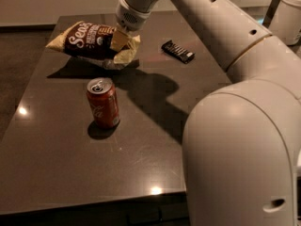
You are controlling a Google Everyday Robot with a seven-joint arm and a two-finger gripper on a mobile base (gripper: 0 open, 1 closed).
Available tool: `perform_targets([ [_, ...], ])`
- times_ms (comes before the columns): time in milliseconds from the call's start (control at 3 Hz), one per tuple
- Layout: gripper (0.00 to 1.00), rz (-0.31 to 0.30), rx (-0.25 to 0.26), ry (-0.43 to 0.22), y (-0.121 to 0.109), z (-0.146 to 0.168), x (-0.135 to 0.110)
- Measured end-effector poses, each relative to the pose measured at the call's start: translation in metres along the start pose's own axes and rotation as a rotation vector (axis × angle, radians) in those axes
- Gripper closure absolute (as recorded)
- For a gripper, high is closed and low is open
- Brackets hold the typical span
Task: Pick brown chip bag
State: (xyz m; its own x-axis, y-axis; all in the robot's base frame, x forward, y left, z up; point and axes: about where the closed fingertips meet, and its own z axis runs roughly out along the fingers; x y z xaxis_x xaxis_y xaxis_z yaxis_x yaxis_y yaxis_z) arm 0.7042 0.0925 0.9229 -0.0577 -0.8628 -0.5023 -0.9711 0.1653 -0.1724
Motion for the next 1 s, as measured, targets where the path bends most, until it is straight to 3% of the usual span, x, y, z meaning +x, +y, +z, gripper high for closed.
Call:
perform_targets([
  [333,1.0,-0.028,0.006,-0.046,-0.001,-0.038,0.0],
  [667,1.0,-0.115,0.027,-0.086,0.01,-0.102,-0.013],
  [1000,1.0,-0.115,0.027,-0.086,0.01,-0.101,-0.013],
])
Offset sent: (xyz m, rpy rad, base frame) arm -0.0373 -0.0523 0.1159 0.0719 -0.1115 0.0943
